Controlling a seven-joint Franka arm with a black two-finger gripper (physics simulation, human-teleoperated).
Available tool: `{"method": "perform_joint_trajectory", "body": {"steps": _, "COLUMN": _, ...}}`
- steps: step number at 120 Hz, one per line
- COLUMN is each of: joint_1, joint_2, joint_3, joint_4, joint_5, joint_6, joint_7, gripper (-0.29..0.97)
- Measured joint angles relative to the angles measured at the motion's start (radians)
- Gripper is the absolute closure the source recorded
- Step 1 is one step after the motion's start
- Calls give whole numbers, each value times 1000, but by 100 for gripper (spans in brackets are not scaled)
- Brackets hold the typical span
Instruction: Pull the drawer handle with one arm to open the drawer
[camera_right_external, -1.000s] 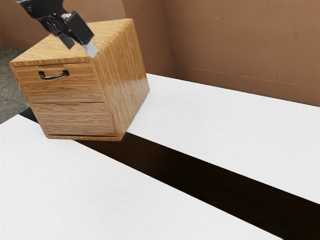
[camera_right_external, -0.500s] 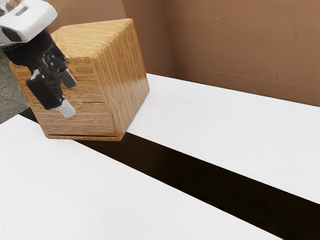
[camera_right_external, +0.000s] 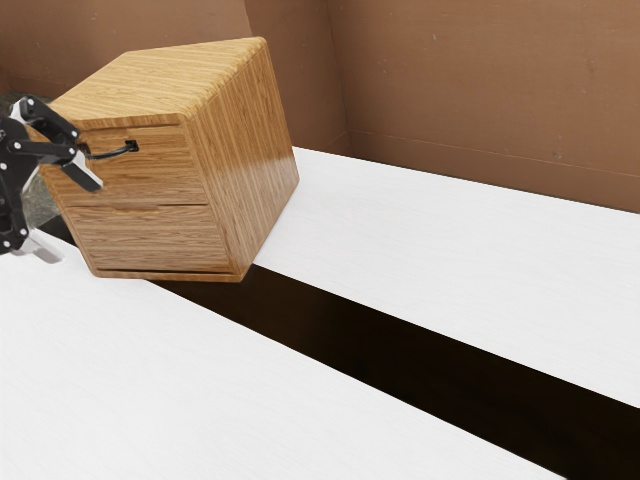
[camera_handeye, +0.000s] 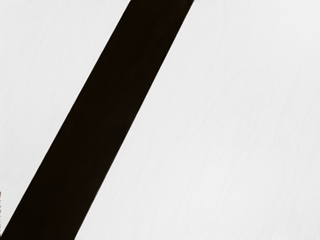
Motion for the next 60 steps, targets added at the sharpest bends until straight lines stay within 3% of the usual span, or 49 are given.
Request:
{"method": "perform_joint_trajectory", "body": {"steps": 13, "joint_1": -103, "joint_2": -8, "joint_3": 252, "joint_4": 81, "joint_5": 24, "joint_6": -1, "joint_7": 58, "gripper": 0}}
{"method": "perform_joint_trajectory", "body": {"steps": 26, "joint_1": -166, "joint_2": -4, "joint_3": 416, "joint_4": 164, "joint_5": 46, "joint_6": 2, "joint_7": 117, "gripper": 0}}
{"method": "perform_joint_trajectory", "body": {"steps": 40, "joint_1": -276, "joint_2": -3, "joint_3": 550, "joint_4": 227, "joint_5": 121, "joint_6": 3, "joint_7": 174, "gripper": 0}}
{"method": "perform_joint_trajectory", "body": {"steps": 60, "joint_1": -554, "joint_2": -4, "joint_3": 789, "joint_4": 401, "joint_5": 253, "joint_6": 4, "joint_7": 238, "gripper": 0}}
